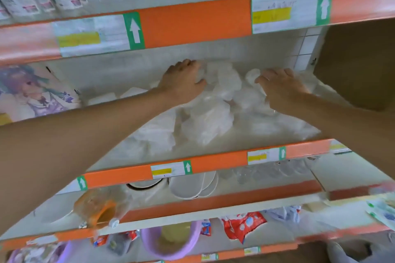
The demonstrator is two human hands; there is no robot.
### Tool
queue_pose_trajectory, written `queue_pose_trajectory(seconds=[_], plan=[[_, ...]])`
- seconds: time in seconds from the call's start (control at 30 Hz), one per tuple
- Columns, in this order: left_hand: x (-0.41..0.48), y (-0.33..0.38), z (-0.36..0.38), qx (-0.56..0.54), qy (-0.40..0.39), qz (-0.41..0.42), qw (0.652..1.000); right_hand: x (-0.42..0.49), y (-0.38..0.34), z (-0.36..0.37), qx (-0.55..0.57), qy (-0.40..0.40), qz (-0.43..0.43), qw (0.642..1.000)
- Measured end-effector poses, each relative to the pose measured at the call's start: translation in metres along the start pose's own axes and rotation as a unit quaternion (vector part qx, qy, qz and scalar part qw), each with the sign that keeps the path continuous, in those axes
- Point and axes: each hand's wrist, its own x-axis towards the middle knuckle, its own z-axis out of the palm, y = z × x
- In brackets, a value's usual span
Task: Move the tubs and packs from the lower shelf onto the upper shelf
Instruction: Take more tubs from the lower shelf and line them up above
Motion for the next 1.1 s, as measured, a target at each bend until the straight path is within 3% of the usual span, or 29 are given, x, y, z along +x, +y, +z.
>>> queue_pose_trajectory(seconds=[0.1, 0.23, 0.37, 0.63, 0.8, 1.1], plan=[[0.038, 0.019, 0.014, -0.029, 0.004, 0.027, 0.999, 0.023, 0.017, 0.021, -0.091, -0.027, -0.041, 0.995], [0.088, 0.054, 0.031, -0.034, 0.001, 0.09, 0.995, 0.04, 0.035, 0.045, -0.148, 0.003, -0.064, 0.987], [0.128, 0.084, 0.054, -0.01, -0.057, 0.13, 0.99, 0.043, 0.044, 0.057, -0.166, 0.028, -0.05, 0.984], [0.162, 0.115, 0.091, 0.028, -0.127, 0.158, 0.979, 0.032, 0.087, 0.063, 0.001, 0.141, -0.042, 0.989], [0.169, 0.129, 0.097, 0.012, -0.1, 0.153, 0.983, 0.027, 0.093, 0.068, 0.036, 0.174, -0.027, 0.984], [0.145, 0.104, 0.062, -0.037, -0.023, 0.09, 0.995, 0.024, 0.09, 0.053, 0.047, 0.161, 0.014, 0.986]])
